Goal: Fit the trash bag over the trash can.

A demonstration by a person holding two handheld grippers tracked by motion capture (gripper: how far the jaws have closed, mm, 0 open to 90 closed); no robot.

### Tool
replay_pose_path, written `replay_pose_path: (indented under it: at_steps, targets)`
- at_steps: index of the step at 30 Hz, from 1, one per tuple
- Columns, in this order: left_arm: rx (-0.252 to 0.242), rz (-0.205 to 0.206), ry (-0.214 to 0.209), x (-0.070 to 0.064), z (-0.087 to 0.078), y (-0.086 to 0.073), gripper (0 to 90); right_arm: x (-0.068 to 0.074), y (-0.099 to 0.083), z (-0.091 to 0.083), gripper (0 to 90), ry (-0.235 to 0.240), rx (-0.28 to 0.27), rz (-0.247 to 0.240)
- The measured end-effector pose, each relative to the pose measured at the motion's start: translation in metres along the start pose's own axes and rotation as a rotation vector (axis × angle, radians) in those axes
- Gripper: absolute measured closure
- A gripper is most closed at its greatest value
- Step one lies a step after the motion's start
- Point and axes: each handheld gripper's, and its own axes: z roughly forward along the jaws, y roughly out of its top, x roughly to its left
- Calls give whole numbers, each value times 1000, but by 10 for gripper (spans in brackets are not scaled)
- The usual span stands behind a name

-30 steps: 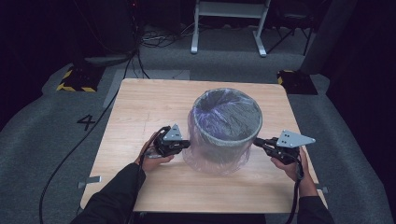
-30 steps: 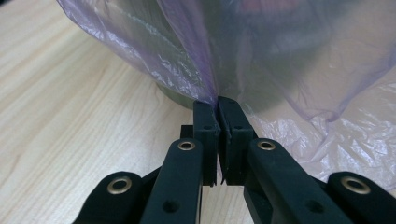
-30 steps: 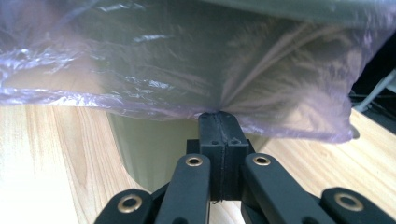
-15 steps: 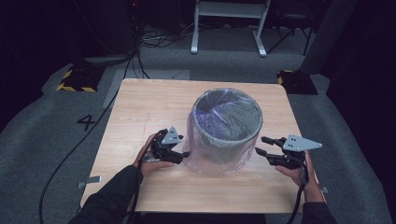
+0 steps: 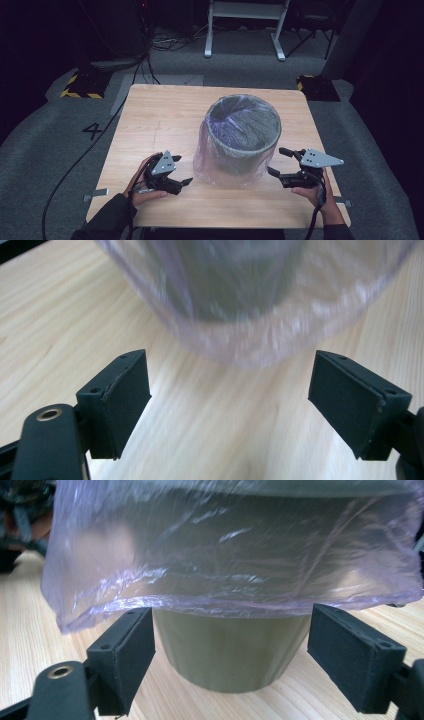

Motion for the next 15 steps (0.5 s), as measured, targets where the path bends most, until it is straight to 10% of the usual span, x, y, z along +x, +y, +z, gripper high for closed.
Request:
replay_pose_path:
  at_steps: [8,15]
  targets:
    - [81,-45,69,0,-14,-41,173,-9,4,10,173,-24,21,95]
    - [118,-82,87,5,-18,-58,170,-17,1,26,340,-3,46,99]
